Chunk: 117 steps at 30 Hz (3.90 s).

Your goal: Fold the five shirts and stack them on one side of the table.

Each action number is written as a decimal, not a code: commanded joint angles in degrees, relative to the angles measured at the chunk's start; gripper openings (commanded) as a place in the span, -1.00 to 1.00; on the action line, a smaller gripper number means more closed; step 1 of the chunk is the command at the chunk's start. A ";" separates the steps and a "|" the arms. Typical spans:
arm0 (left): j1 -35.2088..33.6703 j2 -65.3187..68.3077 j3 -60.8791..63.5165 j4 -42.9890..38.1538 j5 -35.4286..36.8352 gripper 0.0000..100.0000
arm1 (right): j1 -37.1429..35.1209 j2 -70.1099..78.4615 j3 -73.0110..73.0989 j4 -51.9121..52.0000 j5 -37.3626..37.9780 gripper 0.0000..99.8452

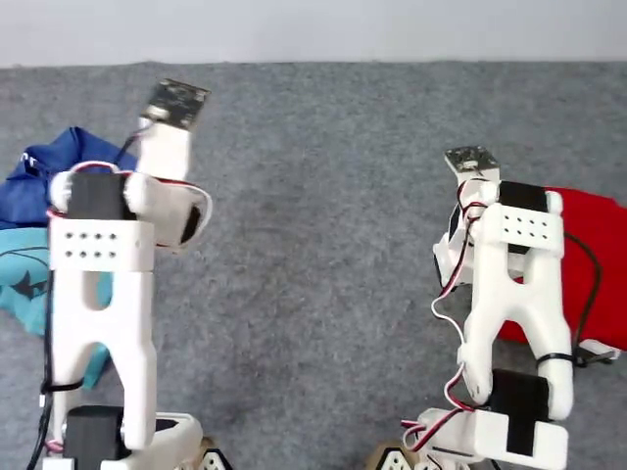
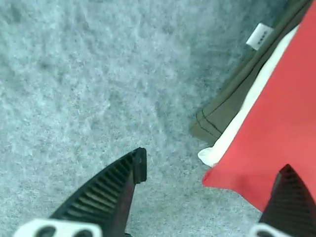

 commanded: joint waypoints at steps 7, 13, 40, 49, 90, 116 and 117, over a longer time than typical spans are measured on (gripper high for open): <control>-13.01 -1.67 -6.81 2.02 0.26 -0.93 | -0.40 -2.77 -0.44 -0.84 -0.88 -0.22; -26.99 -1.58 6.37 0.09 -3.87 -0.77 | -0.31 -2.33 -0.18 -0.84 -0.88 -0.22; -45.27 4.13 34.68 -34.02 -7.38 -0.77 | -0.40 -2.33 0.00 -0.84 -0.88 -0.22; -48.70 22.15 23.08 -28.48 -12.40 -0.77 | -0.40 -2.24 0.00 -0.75 -0.88 -0.22; -9.76 -40.79 21.67 0.88 -12.40 -0.98 | -0.48 -2.24 5.19 -1.54 -0.88 -0.22; -26.55 -35.60 42.95 -13.10 -15.82 -0.97 | -22.73 -2.24 3.16 2.24 3.69 -0.22; -29.10 -34.99 43.12 -14.07 -13.89 -0.97 | -26.86 -2.24 2.02 2.33 3.16 -0.22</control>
